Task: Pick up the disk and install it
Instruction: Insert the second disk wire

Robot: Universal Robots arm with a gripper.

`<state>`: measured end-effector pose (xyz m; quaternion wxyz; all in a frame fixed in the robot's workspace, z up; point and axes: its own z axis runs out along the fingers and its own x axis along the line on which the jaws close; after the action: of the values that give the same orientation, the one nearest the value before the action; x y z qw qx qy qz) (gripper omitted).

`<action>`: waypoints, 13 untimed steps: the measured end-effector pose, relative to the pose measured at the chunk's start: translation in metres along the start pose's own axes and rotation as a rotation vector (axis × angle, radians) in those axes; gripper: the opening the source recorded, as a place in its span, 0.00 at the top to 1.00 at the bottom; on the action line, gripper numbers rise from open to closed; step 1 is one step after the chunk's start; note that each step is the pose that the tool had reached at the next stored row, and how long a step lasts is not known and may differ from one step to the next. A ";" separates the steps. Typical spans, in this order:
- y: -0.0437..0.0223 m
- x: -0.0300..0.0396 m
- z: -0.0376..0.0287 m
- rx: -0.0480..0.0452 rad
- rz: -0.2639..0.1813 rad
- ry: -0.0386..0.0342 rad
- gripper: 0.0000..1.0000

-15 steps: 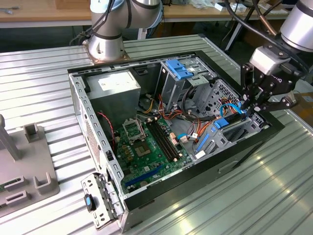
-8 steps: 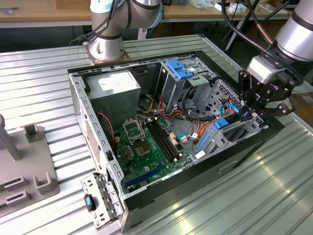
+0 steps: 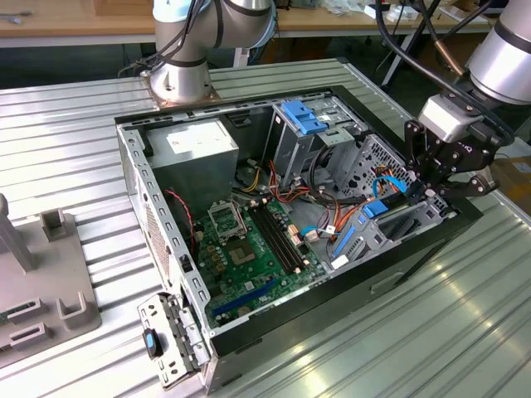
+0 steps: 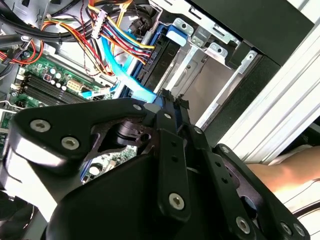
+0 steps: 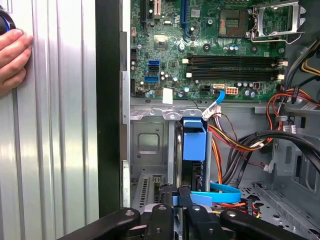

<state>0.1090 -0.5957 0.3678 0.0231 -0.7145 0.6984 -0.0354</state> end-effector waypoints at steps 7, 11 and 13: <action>0.0000 0.0000 0.0000 0.0000 0.000 0.0001 0.84; 0.0000 0.0000 0.0000 0.0000 0.000 0.0005 0.84; 0.0000 -0.0005 0.0002 -0.0003 0.013 0.0015 0.84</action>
<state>0.1090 -0.5952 0.3677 0.0227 -0.7098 0.7031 -0.0357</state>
